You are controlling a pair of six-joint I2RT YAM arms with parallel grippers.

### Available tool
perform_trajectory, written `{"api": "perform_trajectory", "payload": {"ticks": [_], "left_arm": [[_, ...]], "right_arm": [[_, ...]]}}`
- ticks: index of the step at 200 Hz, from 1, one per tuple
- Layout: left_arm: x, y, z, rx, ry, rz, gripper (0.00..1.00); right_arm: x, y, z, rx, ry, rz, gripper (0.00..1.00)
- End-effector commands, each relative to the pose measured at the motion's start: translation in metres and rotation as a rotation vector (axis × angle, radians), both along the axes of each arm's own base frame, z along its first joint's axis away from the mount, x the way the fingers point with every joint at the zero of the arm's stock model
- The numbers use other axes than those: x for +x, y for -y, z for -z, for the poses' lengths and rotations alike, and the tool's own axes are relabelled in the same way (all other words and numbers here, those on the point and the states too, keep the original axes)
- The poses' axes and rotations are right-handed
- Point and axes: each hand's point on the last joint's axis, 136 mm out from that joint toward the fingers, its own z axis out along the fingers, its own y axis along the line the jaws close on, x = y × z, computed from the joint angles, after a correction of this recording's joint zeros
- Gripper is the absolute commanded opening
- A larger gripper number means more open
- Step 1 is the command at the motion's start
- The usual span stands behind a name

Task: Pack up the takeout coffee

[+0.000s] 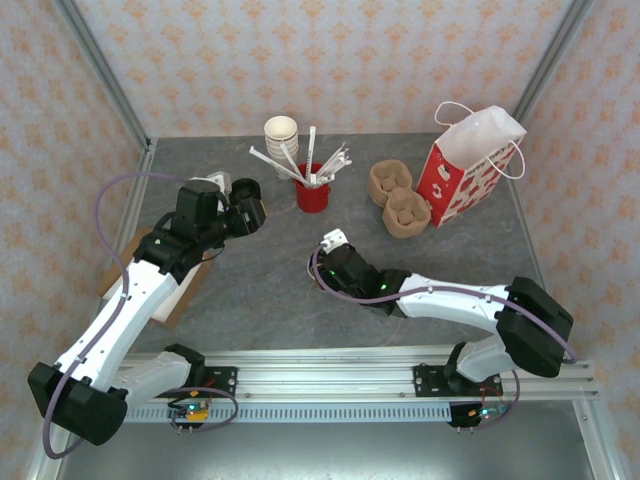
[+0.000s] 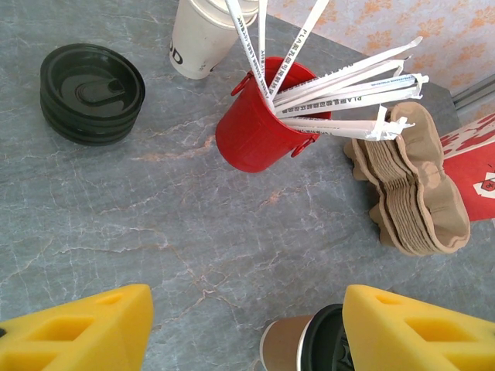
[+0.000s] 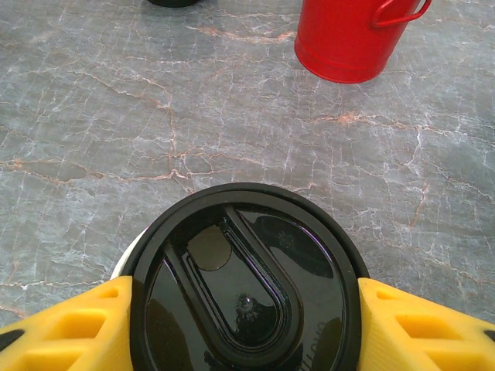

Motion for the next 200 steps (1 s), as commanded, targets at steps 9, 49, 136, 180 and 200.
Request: {"api": "perform_trajectory", "payload": {"ticks": [9, 49, 136, 180, 200], "left_arm": [[0.001, 0.004, 0.0, 0.012, 0.001, 0.03, 0.67], [0.001, 0.004, 0.002, 0.014, -0.003, 0.035, 0.67], [-0.001, 0.004, 0.008, 0.024, -0.014, 0.04, 0.67], [-0.002, 0.004, 0.013, 0.026, -0.022, 0.045, 0.67], [-0.003, 0.004, 0.013, 0.029, -0.023, 0.046, 0.67]], "right_arm": [[-0.001, -0.003, -0.016, 0.035, 0.004, 0.004, 0.59], [-0.001, -0.005, -0.013, 0.036, -0.004, 0.003, 0.59], [-0.001, -0.011, -0.008, 0.048, -0.03, 0.003, 0.59], [-0.002, -0.009, 0.002, 0.025, -0.052, 0.004, 0.6], [-0.003, -0.005, 0.011, 0.0, -0.063, 0.014, 0.59]]}}
